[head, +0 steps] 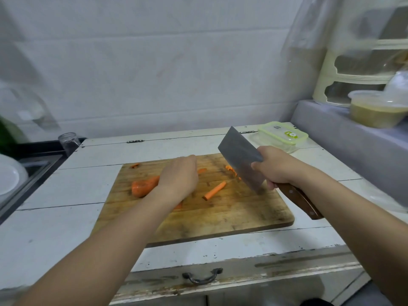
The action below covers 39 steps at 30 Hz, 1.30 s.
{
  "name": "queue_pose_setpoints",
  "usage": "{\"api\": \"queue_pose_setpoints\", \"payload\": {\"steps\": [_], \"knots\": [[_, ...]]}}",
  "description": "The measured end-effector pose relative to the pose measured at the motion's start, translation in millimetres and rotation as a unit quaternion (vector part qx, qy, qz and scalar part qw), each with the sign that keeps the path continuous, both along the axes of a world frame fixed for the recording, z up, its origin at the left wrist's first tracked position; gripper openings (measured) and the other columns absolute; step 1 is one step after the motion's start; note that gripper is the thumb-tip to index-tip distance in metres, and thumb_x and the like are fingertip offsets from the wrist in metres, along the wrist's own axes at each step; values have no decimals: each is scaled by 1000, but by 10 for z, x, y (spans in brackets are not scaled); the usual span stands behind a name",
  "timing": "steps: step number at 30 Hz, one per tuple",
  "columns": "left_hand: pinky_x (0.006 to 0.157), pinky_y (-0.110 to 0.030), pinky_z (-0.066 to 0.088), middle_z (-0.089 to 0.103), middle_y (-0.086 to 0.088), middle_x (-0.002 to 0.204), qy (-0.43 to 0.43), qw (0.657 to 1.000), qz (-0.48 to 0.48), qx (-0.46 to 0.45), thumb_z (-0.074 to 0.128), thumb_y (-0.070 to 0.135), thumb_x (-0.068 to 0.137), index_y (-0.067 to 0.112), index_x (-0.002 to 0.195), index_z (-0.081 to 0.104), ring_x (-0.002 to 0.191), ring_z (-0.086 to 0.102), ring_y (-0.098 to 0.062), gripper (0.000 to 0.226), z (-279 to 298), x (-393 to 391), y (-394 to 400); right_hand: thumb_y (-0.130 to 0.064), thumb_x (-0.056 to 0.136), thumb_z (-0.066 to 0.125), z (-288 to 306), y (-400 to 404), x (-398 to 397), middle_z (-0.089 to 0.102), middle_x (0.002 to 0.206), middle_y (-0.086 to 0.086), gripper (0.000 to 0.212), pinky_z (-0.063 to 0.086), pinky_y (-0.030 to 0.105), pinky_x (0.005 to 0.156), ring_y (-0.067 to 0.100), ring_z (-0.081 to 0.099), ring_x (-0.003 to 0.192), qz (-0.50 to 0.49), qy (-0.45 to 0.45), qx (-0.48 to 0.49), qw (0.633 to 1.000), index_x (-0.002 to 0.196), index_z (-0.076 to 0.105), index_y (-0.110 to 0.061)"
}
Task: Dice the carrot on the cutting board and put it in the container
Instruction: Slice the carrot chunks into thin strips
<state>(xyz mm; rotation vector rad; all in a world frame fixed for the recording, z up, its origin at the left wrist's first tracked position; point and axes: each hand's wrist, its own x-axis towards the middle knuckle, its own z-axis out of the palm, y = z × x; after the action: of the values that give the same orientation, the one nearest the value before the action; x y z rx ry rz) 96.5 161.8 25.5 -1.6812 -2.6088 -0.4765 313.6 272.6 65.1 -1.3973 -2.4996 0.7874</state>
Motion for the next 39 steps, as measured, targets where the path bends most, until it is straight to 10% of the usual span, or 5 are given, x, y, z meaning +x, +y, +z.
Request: {"api": "queue_pose_setpoints", "payload": {"steps": [4, 17, 24, 31, 39], "knots": [[83, -41, 52, 64, -6, 102, 84, 995, -52, -21, 54, 25, 101, 16, 98, 68, 97, 60, -29, 17, -66, 34, 2, -18, 98, 44, -12, -24, 2, 62, 45, 9, 5, 52, 33, 55, 24, 54, 40, 2, 5, -2, 1000, 100, 48, -15], [80, -29, 46, 60, 7, 101, -136, 983, -109, -59, 75, 13, 90, 30, 84, 60, 96, 57, -15, 23, -138, 275, -14, -23, 101, 45, 5, -39, 49, 62, 46, 8, 6, 53, 33, 56, 25, 57, 43, 1, 0, 1, 1000, 96, 45, -20], [85, -27, 41, 52, 8, 103, -40, 981, -192, 8, 56, -2, 89, 27, 88, 56, 99, 51, -15, 28, -250, 217, -193, -23, 102, 46, 2, -49, 18, 63, 46, 10, 5, 54, 34, 56, 25, 58, 42, 4, 8, 3, 1000, 100, 48, -18], [75, -33, 46, 61, 11, 95, -2, 985, -171, -37, 67, 28, 95, 26, 97, 62, 90, 57, -15, 6, -144, 177, -262, -22, 101, 47, -26, -63, -32, 62, 46, 10, 6, 47, 27, 49, 23, 54, 37, 7, 4, 9, 1000, 95, 46, -20], [80, -38, 58, 73, 7, 85, -242, 965, -74, -67, 59, 31, 102, 23, 93, 58, 77, 68, -13, 12, -43, 504, -106, -19, 102, 44, 15, -189, 0, 62, 46, 8, 11, 45, 24, 46, 21, 53, 37, 23, -13, 7, 1000, 91, 45, -23]]}}
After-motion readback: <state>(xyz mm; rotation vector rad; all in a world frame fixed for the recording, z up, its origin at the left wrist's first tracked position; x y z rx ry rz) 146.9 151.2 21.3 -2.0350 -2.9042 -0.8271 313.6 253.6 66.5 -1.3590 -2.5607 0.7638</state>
